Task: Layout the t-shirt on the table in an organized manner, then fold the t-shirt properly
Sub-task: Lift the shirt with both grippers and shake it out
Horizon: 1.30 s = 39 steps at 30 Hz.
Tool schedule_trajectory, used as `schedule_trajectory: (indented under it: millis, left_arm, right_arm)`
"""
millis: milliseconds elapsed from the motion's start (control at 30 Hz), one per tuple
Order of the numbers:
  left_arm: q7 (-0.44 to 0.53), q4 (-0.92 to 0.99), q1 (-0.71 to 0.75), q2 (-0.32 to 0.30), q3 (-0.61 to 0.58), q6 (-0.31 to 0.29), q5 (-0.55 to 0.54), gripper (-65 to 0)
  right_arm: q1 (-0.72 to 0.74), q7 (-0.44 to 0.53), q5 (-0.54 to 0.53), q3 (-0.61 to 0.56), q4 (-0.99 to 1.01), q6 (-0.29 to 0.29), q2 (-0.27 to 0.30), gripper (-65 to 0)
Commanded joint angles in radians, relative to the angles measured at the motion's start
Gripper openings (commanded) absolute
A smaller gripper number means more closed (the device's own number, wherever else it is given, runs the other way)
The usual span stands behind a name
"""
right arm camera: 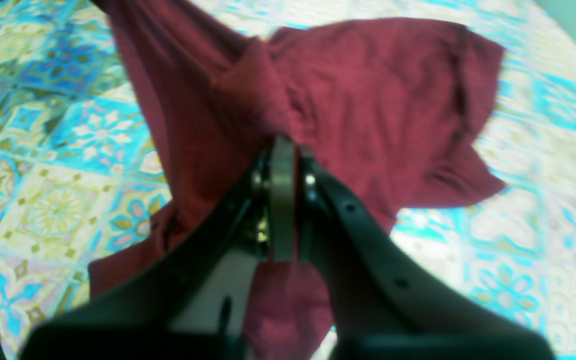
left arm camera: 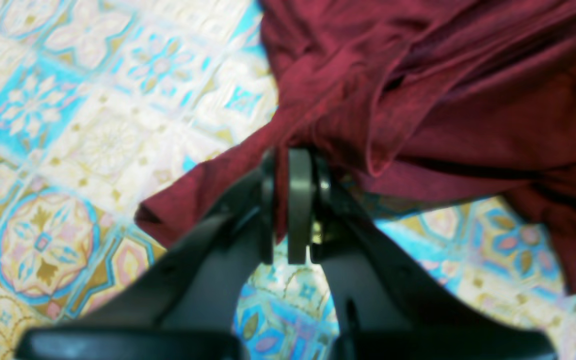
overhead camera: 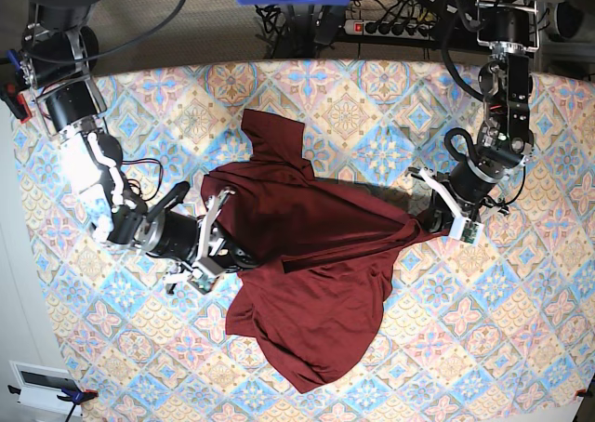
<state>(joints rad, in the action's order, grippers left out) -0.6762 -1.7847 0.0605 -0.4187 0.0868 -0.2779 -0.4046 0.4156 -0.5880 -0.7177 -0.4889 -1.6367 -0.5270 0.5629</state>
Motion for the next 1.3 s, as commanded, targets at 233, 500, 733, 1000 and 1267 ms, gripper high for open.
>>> schedule_trajectory:
  millis: [233, 500, 733, 1000, 1267]
  left_arm:
    - [-0.053, -0.047, -0.107, -0.029, 0.029, 0.019, -0.064, -65.0]
    - [-0.145, -0.122, -0.241, -0.021, 0.024, 0.019, -0.064, -65.0]
    - [-0.241, -0.126, -0.403, -0.012, -0.022, 0.019, -0.064, -65.0]
    - [-0.305, -0.117, -0.584, -0.009, -0.043, 0.019, -0.053, -65.0]
    - [-0.307, 0.147, -0.904, -0.068, -0.043, 0.019, -0.052, -65.0]
  right_arm:
    - [0.033, 0.032, -0.115, 0.120, -0.096, 0.003, 0.058, -65.0]
    - [0.035, 0.032, -0.222, 0.224, -0.150, 0.003, 0.088, -65.0]
    - [0.010, 0.032, -0.251, 0.240, -0.168, 0.003, 0.107, -65.0]
    - [-0.030, 0.030, -0.251, 0.238, -0.170, 0.003, 0.101, -65.0]
    - [-0.131, -0.036, -0.250, 0.144, -0.208, 0.003, 0.052, -64.9]
